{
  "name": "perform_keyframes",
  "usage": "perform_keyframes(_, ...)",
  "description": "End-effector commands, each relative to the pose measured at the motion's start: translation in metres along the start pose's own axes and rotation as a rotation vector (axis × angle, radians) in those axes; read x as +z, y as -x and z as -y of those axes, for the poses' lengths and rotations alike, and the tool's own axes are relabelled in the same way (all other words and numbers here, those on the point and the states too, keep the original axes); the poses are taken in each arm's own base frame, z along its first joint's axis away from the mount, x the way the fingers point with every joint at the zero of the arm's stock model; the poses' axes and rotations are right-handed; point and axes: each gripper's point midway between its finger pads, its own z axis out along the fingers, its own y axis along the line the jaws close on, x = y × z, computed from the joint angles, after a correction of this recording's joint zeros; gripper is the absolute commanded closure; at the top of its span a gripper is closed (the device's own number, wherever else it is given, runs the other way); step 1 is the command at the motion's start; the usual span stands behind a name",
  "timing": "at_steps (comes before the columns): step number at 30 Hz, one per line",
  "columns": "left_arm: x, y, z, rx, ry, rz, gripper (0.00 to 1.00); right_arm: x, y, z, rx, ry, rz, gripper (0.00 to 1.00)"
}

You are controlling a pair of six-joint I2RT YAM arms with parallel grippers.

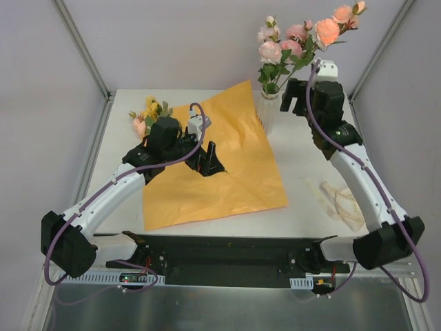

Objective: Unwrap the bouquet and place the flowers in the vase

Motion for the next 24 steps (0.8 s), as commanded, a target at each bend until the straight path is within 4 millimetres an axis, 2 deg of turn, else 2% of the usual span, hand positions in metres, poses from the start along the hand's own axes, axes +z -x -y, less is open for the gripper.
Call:
perform_keyframes(1,0.000,0.016,0.002,0.000,-0.017,0.025,0.02,-0.050,-0.058,0.000,0.087,0.045,-0.182,0.08)
perform_keyframes(2,0.001,0.016,-0.002,-0.011,-0.010,0.022,0.02,-0.063,-0.087,-0.003,0.104,0.063,-0.249,0.08)
perform_keyframes(4,0.005,0.014,-0.012,-0.038,0.017,0.013,0.04,-0.080,-0.116,-0.019,0.090,0.126,-0.306,0.08)
perform_keyframes(5,0.006,0.015,-0.022,-0.056,0.052,0.017,0.05,-0.096,-0.122,-0.033,0.093,0.176,-0.305,0.08)
perform_keyframes(6,0.010,0.013,-0.032,-0.079,0.081,0.008,0.06,-0.104,-0.153,-0.034,0.084,0.180,-0.362,0.08)
perform_keyframes(8,0.011,0.013,-0.050,-0.134,0.151,0.014,0.07,-0.125,-0.168,-0.046,0.128,0.221,-0.377,0.08)
perform_keyframes(9,0.011,0.012,-0.066,-0.172,0.190,0.015,0.07,-0.132,-0.195,-0.046,0.126,0.226,-0.425,0.08)
perform_keyframes(10,0.010,0.013,-0.074,-0.193,0.214,0.020,0.07,-0.141,-0.196,-0.047,0.139,0.248,-0.416,0.08)
perform_keyframes(12,0.006,0.010,-0.098,-0.273,0.289,0.032,0.07,-0.154,-0.220,-0.046,0.130,0.250,-0.456,0.08)
perform_keyframes(16,0.000,0.005,-0.133,-0.446,0.392,0.060,0.07,-0.175,-0.228,-0.023,0.126,0.205,-0.442,0.08)
perform_keyframes(18,0.008,0.002,-0.134,-0.603,0.331,0.048,0.10,-0.183,-0.232,-0.007,0.110,0.151,-0.443,0.07)
perform_keyframes(19,0.008,0.009,-0.138,-0.645,0.312,0.058,0.11,-0.189,-0.230,0.000,0.124,0.133,-0.431,0.07)
perform_keyframes(20,0.017,0.004,-0.143,-0.726,0.298,0.035,0.12,-0.190,-0.228,0.006,0.128,0.109,-0.416,0.07)
perform_keyframes(21,0.021,0.004,-0.144,-0.759,0.288,0.027,0.18,-0.192,-0.227,0.008,0.138,0.103,-0.405,0.07)
perform_keyframes(22,0.023,0.008,-0.148,-0.830,0.290,0.035,0.20,-0.196,-0.224,0.011,0.153,0.103,-0.388,0.07)
perform_keyframes(23,0.029,0.002,-0.156,-0.887,0.306,0.022,0.22,-0.197,-0.223,0.014,0.160,0.090,-0.376,0.07)
perform_keyframes(24,0.032,0.000,-0.161,-0.929,0.319,0.021,0.29,-0.199,-0.222,0.015,0.167,0.091,-0.369,0.07)
